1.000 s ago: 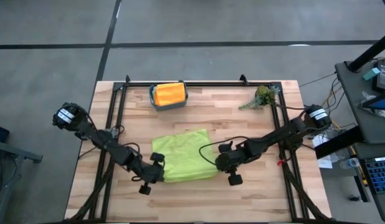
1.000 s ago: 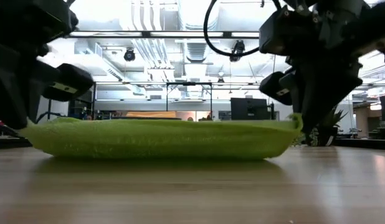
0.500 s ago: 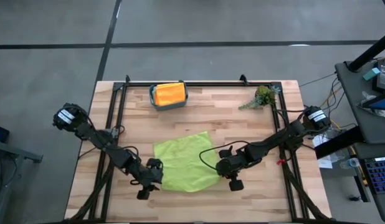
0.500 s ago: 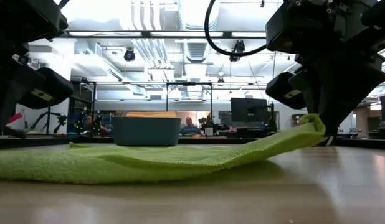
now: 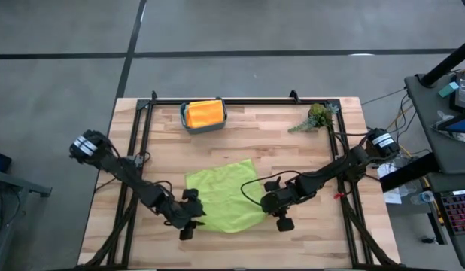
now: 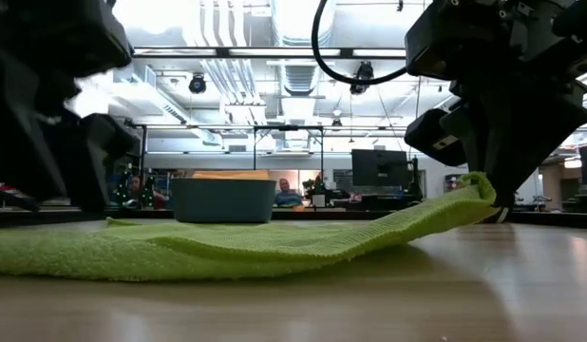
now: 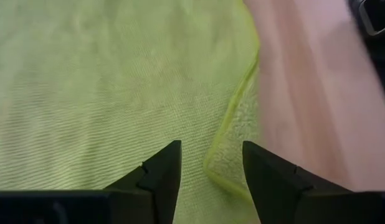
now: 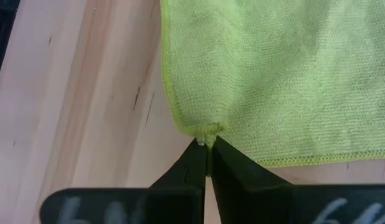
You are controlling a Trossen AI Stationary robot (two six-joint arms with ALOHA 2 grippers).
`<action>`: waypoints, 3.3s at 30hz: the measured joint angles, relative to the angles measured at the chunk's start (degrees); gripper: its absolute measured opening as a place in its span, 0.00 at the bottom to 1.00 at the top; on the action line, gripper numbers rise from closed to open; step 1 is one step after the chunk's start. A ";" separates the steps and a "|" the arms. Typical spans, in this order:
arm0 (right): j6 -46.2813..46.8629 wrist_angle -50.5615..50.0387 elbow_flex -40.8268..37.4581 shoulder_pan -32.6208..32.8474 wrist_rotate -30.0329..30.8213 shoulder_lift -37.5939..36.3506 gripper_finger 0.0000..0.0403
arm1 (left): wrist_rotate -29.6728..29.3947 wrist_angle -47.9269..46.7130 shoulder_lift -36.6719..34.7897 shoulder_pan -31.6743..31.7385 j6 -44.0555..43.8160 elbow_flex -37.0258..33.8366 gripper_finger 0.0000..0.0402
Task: Fold microfiber towels
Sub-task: Fold the light green microfiber towel
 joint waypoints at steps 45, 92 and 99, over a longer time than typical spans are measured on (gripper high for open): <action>0.35 0.22 1.24 0.97 0.13 -1.48 0.02 | 8.80 8.29 0.22 -2.37 7.62 1.55 0.00; -10.82 -4.82 5.96 -16.50 23.98 2.68 0.04 | -12.66 -30.74 -15.44 9.61 2.96 -4.00 0.00; -10.05 -5.44 5.95 -18.18 24.20 2.54 0.16 | -12.81 -30.71 -15.45 11.42 2.87 -4.26 0.00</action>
